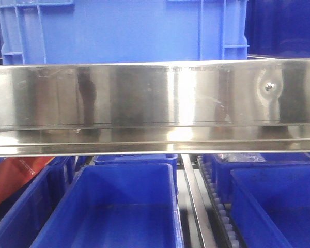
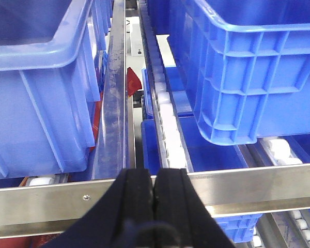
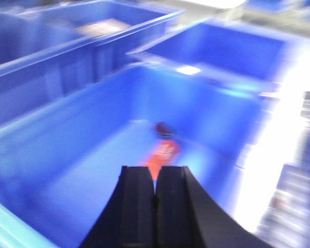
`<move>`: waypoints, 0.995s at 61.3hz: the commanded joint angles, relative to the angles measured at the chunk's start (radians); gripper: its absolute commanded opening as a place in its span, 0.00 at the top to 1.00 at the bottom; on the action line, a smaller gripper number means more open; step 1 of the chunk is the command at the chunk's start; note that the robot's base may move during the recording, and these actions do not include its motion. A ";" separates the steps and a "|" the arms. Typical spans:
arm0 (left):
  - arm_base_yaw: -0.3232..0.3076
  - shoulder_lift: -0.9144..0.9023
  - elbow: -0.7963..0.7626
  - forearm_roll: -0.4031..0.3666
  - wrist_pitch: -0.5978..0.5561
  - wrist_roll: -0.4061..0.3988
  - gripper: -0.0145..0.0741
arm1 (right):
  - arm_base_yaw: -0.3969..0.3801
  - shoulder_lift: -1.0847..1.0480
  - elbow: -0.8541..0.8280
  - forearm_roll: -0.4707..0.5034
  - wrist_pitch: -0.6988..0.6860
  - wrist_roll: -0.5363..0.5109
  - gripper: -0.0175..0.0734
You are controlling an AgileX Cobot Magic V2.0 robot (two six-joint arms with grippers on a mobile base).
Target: Place cylindrical capacitor in blue bin on shelf
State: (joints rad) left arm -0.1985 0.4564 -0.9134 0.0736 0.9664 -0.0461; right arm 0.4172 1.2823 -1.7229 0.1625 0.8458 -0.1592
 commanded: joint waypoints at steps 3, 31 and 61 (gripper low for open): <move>0.005 -0.004 0.003 -0.006 -0.013 -0.009 0.96 | -0.091 -0.153 0.162 -0.030 -0.041 -0.007 0.98; 0.005 -0.004 0.003 -0.006 -0.039 -0.009 0.96 | -0.293 -0.712 0.833 -0.064 -0.231 -0.007 0.98; 0.005 -0.004 0.003 -0.006 -0.070 -0.009 0.96 | -0.293 -0.984 1.168 -0.063 -0.390 -0.007 0.99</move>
State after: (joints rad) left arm -0.1985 0.4564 -0.9118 0.0736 0.9173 -0.0461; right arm 0.1300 0.3063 -0.5605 0.1078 0.4955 -0.1612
